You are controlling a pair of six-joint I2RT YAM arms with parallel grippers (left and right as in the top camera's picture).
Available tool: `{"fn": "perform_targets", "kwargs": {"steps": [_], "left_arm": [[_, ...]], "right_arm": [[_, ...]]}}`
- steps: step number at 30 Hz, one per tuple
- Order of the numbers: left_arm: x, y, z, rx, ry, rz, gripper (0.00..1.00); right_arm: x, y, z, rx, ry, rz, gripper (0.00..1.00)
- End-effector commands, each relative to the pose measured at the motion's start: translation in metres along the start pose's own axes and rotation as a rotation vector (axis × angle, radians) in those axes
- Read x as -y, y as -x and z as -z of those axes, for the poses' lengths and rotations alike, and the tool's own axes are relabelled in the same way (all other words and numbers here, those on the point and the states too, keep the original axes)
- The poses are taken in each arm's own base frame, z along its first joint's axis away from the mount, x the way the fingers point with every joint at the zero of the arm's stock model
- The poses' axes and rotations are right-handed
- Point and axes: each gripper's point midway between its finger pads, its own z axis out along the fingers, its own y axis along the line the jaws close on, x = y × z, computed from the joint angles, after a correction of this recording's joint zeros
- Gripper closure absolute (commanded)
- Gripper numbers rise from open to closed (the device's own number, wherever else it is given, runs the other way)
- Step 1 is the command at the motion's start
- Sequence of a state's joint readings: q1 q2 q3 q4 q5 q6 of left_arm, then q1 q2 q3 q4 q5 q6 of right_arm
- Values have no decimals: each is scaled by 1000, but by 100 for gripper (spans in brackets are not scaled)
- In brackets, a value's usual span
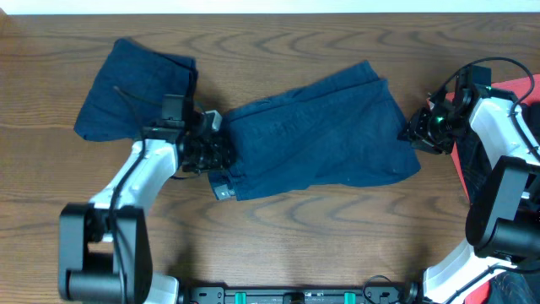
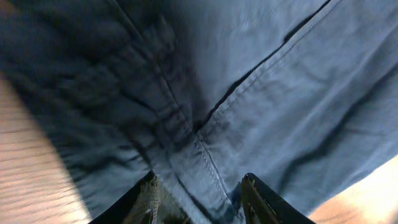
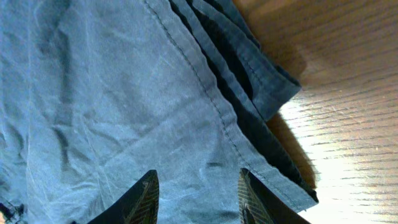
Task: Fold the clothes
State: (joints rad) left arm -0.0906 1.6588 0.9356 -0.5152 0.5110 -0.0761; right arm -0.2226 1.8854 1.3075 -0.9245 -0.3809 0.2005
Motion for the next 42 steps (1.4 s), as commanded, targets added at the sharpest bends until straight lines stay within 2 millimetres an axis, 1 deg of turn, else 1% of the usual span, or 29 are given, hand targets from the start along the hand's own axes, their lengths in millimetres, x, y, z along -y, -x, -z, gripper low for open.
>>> {"fn": "perform_targets", "kwargs": {"steps": [1,2,4,7,8,9,11,13,15,17,19,21,22,24,26,27,29,30,31,33,34,35,38,42], "left_arm": [[-5,-11,-16,-60,-19,18,55],[-8,-13,-20,-71,-17,24,56],[-10,-14,-24,-80,-16,28,65],[-8,-11,-23,-69,-19,23,87],[-7,-8,-21,-62,-24,21,92],[-5,-6,-19,-56,-31,18,94],[-1,-1,-14,-35,-36,23,94],[3,3,-7,-11,-39,16,94],[7,7,1,17,-42,1,94],[11,10,8,41,-45,-11,94],[13,12,14,58,-42,-20,94],[11,12,17,65,-19,-20,94],[10,12,18,65,-9,-19,94],[9,11,18,61,-5,-18,94],[9,10,18,59,-5,-17,94],[9,10,18,59,-5,-17,94],[7,10,18,60,7,-16,94],[5,10,18,59,18,-14,94],[1,9,18,58,37,-11,94],[-11,7,19,51,91,7,94],[-17,5,21,47,113,20,93],[-24,5,23,46,135,36,94],[-39,7,29,62,159,78,95],[-59,16,39,106,171,132,94]], "right_arm": [[-3,-1,6,7,-9,34,60],[-3,-2,6,3,-10,35,59],[-2,-4,6,-3,-11,32,58],[-2,-4,6,-3,-12,39,58],[-1,-3,6,-1,-16,40,58],[0,-3,6,1,-22,40,59],[4,1,6,18,-47,44,62],[2,8,4,48,-40,68,64],[-1,14,0,77,-19,111,61],[0,16,-8,101,-14,127,58],[2,14,-18,109,-12,137,56],[5,8,-31,113,-9,146,51],[6,5,-36,114,-3,151,48],[5,-2,-47,114,32,159,44],[2,-8,-55,111,72,164,43],[4,-11,-57,107,73,158,48],[13,-18,-62,95,42,131,82],[20,-20,-64,92,6,106,95],[34,-22,-64,88,-61,55,99],[59,-26,-61,88,-191,-61,99],[69,-28,-58,89,-238,-103,99],[74,-30,-57,83,-258,-116,99],[77,-34,-56,67,-264,-128,99],[80,-42,-55,40,-279,-137,99]]}}
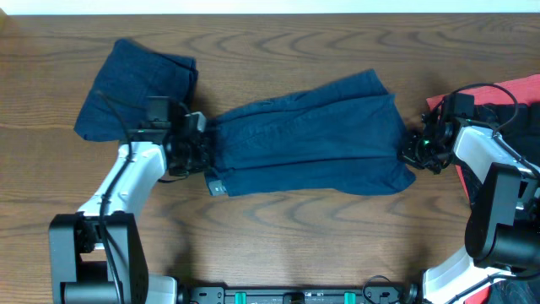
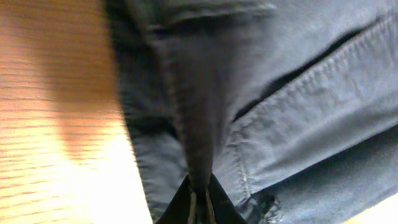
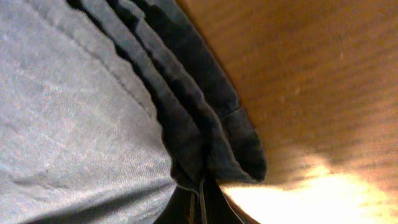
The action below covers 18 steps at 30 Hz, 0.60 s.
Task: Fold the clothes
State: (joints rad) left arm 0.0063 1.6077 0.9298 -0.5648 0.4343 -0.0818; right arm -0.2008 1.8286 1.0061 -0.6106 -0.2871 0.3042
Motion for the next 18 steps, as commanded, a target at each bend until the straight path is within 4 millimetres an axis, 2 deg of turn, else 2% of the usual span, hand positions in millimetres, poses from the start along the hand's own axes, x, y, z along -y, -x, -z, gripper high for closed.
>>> {"fn": "perform_targets", "kwargs": {"steps": [1,4,6,7,9,13,15,18], "left_arm": [[-28,17,14,69,77,53,94],[-32,20,16,81,66,63,94],[-31,20,16,80,62,62,84],[-30,19,16,76,60,62,83],[-23,15,16,59,21,65,68],[0,3,21,11,-106,78,63],[17,-9,24,-40,-188,86,63],[24,-32,23,-128,-195,93,63]], "right_arm": [[48,-17,-11,-39,-209,-65,99],[40,-18,-12,-52,-166,-28,98],[25,-18,-12,-62,-82,21,82],[19,-18,-11,-62,-47,37,78],[4,-14,-3,-50,25,68,77],[-16,-2,24,21,89,99,74],[-25,4,42,78,113,119,73],[-36,7,67,143,141,129,71]]}}
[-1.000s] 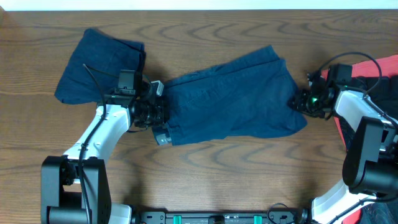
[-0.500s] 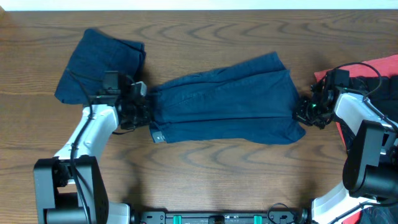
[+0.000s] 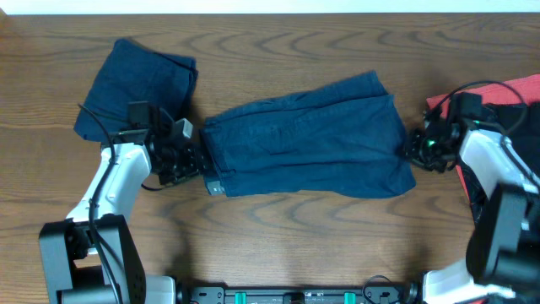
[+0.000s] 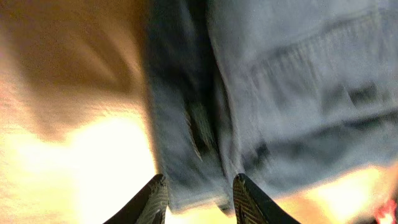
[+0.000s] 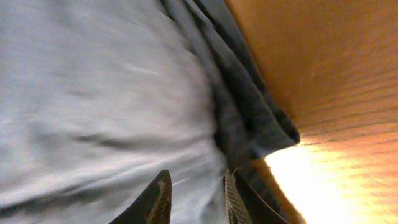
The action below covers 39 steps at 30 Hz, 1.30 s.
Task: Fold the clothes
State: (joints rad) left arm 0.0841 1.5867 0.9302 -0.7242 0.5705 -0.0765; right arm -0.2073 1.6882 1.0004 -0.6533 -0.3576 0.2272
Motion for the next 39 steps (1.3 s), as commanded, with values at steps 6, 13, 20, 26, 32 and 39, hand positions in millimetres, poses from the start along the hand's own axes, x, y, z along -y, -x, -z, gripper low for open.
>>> {"fn": "perform_targets", "kwargs": {"steps": [6,13,20,26,32,39], "left_arm": [[31,-47,-23,-142,-70,-92,63],[0,-54,-49,-102,120,-124,62],[3,-43,-53,-49,104,-148,86],[14,-38,-49,-37,58,-152,94],[3,-25,-10,24,153,-110,94],[-22,-21,38,147,307,-67,94]], "right_arm": [[-8,-18,23,-20,12,-11,69],[5,-44,-15,-96,-6,-52,67],[16,-44,-46,-55,7,-69,86],[27,-49,-47,-72,-46,-111,99],[57,-62,-42,-94,-227,-206,99],[67,-74,-37,-134,-286,-228,99]]}}
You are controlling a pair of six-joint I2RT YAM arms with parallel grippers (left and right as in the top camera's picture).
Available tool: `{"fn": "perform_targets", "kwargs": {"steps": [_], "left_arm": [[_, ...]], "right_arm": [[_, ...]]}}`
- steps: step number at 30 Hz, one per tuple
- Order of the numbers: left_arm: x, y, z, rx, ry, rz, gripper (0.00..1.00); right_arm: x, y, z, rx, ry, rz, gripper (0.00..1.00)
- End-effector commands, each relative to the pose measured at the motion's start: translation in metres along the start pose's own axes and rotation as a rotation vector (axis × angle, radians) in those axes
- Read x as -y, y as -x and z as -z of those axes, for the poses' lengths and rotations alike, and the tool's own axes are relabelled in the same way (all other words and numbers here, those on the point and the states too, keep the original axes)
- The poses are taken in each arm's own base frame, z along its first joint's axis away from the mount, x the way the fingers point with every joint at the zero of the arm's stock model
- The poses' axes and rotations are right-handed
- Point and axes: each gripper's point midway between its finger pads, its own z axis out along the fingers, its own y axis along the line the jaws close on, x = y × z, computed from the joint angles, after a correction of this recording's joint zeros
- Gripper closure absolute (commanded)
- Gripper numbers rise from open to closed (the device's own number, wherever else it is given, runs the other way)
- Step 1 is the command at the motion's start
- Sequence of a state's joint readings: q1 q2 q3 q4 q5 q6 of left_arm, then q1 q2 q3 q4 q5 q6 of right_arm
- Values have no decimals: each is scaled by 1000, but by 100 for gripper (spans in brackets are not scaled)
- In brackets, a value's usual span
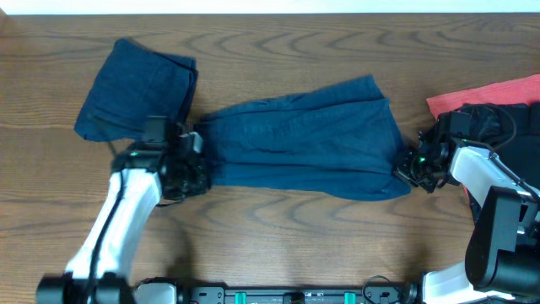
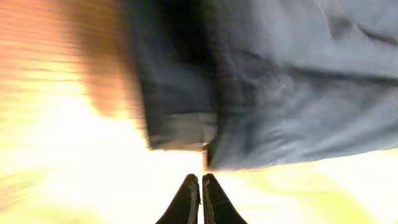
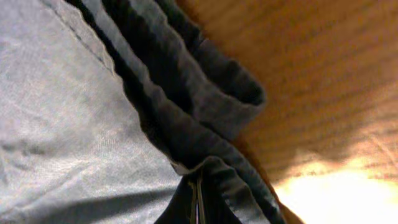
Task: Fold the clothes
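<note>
Blue shorts [image 1: 304, 148] lie stretched across the middle of the table, waistband to the left, leg hems to the right. My left gripper [image 1: 192, 173] is shut at the waistband's near corner; in the left wrist view its tips [image 2: 200, 178] meet just under the cloth's corner [image 2: 208, 163], the picture blurred. At the near right corner my right gripper [image 1: 411, 171] is shut on the layered hem [image 3: 214, 168], which folds over its fingertips [image 3: 198, 182].
A folded blue garment [image 1: 135, 89] lies at the back left, close to my left arm. A red cloth [image 1: 485, 91] with a black garment [image 1: 489, 118] on it sits at the right edge. Bare wood [image 1: 295, 245] runs along the front.
Both grippers were open at the ends of the shorts; both are now shut at the near corners. The shorts' near edge has shifted away from me and the waistband label no longer shows.
Both grippers stood open over the two ends of the slanted shorts. Then both were shut on the cloth and the shorts lay straighter. Then both were open again. Now they are shut at the near corners and the shorts look narrower.
</note>
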State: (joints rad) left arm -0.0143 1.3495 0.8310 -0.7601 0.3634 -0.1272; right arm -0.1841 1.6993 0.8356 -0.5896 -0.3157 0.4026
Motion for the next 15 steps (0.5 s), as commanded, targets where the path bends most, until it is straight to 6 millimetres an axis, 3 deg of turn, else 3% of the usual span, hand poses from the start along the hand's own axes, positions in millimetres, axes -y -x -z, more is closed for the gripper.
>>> {"fn": "perform_targets", "kwargs": {"steps": [1,5,9,12,13,15], "left_arm": [[-29,5,15,49,159,15,94],[-34,-3,15,17,187,10,94],[-31,-5,14,10,168,10,94],[-9,-7,12,-7,37,6,83],[-3,-8,12,-11,2,1,75],[9,-6,12,-6,-64,-8,70]], "right_arm": [[46,-14,-11,-24,-217,-49,99],[48,-18,-10,-41,-223,-49,98],[42,-18,-7,-39,-195,-43,81],[27,-13,2,-17,-127,-1,75],[21,-8,8,5,-101,18,74],[6,3,25,64,-44,67,73]]}}
